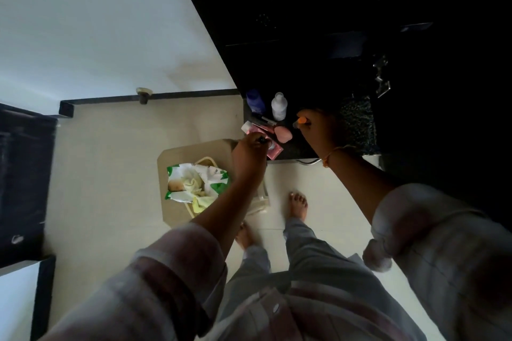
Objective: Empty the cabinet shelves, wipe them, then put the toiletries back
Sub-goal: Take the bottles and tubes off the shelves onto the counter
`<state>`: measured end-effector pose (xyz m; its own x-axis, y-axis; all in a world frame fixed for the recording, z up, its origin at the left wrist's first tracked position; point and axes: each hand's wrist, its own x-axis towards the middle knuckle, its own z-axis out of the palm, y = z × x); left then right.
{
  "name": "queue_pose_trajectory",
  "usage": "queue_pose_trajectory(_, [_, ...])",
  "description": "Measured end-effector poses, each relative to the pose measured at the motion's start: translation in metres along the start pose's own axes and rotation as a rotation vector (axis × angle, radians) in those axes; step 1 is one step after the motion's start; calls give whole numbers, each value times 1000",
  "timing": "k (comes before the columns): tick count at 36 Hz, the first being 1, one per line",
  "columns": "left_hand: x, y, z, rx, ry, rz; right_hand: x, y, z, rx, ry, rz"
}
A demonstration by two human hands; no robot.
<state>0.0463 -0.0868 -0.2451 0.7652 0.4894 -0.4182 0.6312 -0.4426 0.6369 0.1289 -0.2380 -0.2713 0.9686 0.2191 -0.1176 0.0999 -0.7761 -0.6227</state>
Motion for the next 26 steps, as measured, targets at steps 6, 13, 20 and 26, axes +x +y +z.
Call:
queue_pose_trajectory(6, [-14,-3,15,-80,-41,-23,7,7,5,-9,-25,-65])
queue_pose_trajectory(13, [-24,-2,34,-83,-72,7,15,16,12,-17,-77,-89])
queue_pose_trajectory(20, [-22,-2,49,-65,-42,0,15,27,19,4,-126,-102])
queue_pose_trajectory(26, [-19,-5,61,-30,-30,4,17,29,23,7,-166,-81])
